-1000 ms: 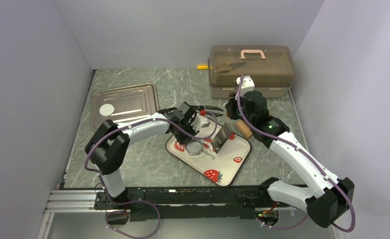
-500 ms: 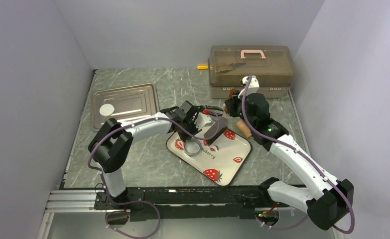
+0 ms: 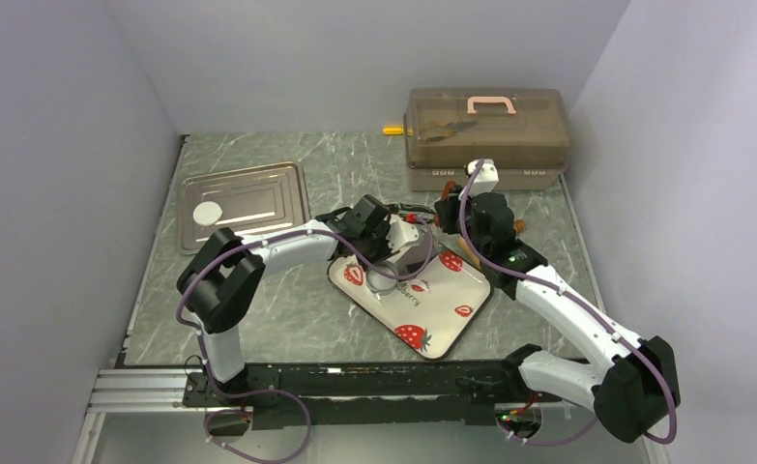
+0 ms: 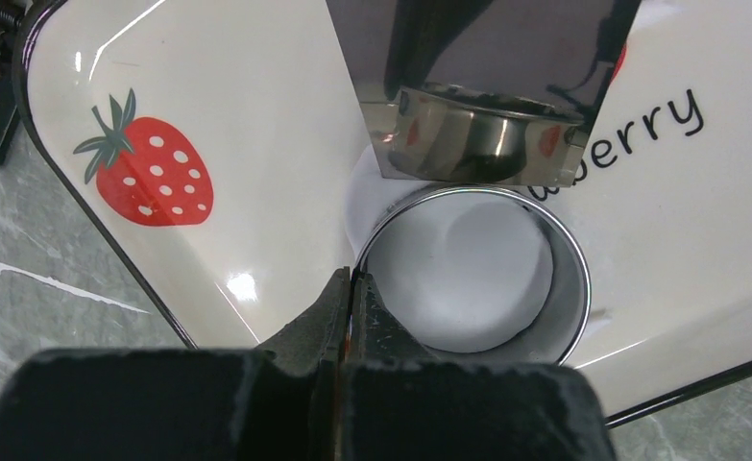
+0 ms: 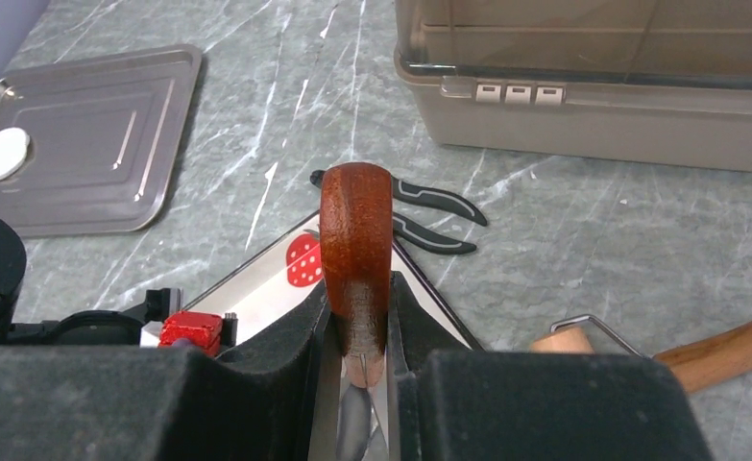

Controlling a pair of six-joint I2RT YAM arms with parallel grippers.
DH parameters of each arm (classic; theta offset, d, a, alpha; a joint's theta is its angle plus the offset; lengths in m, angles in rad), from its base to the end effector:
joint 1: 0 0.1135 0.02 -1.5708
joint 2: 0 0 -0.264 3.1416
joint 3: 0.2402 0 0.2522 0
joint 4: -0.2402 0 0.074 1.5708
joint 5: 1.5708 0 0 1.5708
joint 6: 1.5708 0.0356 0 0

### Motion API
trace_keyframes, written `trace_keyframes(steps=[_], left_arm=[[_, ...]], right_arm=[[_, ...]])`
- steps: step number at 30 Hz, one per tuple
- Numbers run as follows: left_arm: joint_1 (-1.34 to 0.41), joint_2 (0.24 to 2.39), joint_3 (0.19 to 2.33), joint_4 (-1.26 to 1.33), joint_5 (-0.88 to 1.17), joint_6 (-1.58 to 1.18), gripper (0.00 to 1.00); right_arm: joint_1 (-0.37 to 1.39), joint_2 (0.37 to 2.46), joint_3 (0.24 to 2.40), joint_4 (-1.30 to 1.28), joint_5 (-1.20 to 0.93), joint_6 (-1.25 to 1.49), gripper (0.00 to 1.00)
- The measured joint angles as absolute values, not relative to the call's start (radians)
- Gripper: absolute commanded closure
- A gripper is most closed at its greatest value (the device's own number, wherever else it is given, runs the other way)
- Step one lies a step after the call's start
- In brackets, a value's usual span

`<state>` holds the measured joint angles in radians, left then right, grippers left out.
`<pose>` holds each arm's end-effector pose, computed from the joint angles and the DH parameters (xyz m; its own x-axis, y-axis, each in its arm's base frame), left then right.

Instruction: Roll out the dumpling wrappers from the dough

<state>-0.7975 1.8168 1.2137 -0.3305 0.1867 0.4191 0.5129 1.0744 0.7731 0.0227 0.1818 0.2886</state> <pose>0.2641 -0.2801 0.1924 -0.1953 0.7726 -0.6042 0.9413 0.3207 0.1058 0.2217 0.1175 0.3003 -0.3240 0.1388 -0.9358 -0.2493 0.9417 0.2260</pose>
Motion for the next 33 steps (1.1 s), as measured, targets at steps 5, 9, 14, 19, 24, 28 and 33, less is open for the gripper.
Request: trace_keyframes(steps=[5,9,14,19,24,28,33], left_arm=[[-0.797,1.817,1.214,-0.33,0.204,0.453,1.0],[-0.798,1.817,1.214,-0.329,0.236,0.491,1.0],[-0.8,1.818,1.214,-0.329,0.284,0.535,1.0],[-0.804,1.821,1.214,-0.333,0.311,0.57,0.92],[-0.806,1.833,1.222,-0.339,0.317,0.59,0.68],[-0.807,1.86,1.262,-0.375,0.308,0.558,0.59],[-0.806,1.874,1.339,-0.432,0.281,0.479,0.51]], right_arm=[[0.512,1.074,0.752,0.051,0.213,0.245,1.0],[0.516,1.065,0.75,0.041,0.273,0.203,1.0],[0.469,1.047,0.751,0.006,0.31,0.169,1.0],[0.413,1.029,0.752,-0.011,0.323,0.146,1.0],[0.385,1.02,0.788,-0.068,0.314,0.124,1.0],[0.379,1.02,0.829,-0.13,0.282,0.118,1.0],[0.37,1.018,0.883,-0.201,0.265,0.112,1.0]])
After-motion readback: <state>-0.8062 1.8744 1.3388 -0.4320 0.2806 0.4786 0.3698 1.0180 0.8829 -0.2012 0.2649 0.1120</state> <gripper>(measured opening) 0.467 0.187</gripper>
